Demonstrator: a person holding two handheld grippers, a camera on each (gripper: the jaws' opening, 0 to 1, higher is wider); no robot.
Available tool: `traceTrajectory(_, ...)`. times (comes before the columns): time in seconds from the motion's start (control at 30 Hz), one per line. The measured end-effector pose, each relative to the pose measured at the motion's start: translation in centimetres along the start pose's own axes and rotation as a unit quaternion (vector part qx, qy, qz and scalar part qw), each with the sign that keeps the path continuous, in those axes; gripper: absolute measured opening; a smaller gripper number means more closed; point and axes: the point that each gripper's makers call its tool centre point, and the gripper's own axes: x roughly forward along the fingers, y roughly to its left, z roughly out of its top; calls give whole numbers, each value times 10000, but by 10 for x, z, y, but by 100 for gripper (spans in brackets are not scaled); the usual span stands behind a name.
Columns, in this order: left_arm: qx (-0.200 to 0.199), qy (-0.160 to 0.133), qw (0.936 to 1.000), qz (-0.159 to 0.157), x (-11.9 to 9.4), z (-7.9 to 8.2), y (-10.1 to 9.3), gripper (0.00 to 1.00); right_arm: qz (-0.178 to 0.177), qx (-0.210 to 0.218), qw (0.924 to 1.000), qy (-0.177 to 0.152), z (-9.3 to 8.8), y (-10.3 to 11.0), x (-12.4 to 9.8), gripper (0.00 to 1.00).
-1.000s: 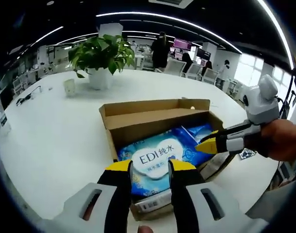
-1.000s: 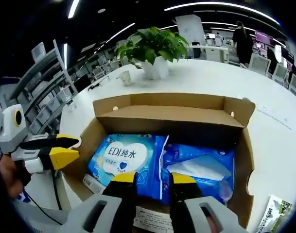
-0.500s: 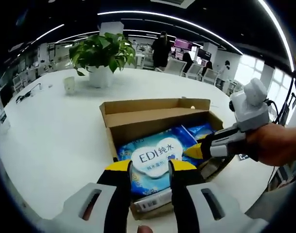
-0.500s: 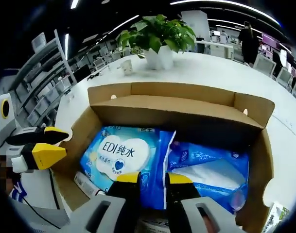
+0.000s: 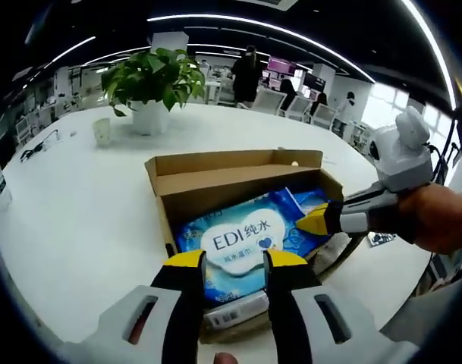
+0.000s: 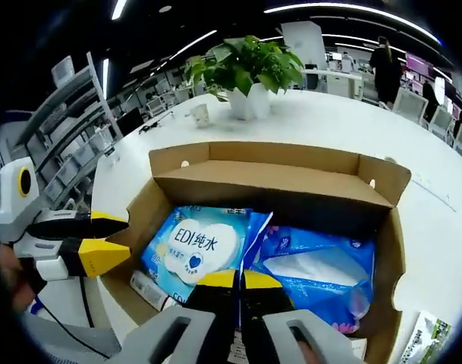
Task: Operate the shoe box by opening the lid, removing the specified soft item, and placing it in the target area until the item is outside and the box remains undamaged.
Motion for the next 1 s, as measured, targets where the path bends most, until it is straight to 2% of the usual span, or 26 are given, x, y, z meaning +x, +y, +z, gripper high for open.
traceTrajectory(0.63,-2,49,9997,-241,3,-2,-15,30,-336,389,9981,-345,8,-25,-34,0)
traceTrajectory(1.0,-88,238,9989,-405,12,-8,-20,30,-420,396,9973,-456,14,-31,-44,0)
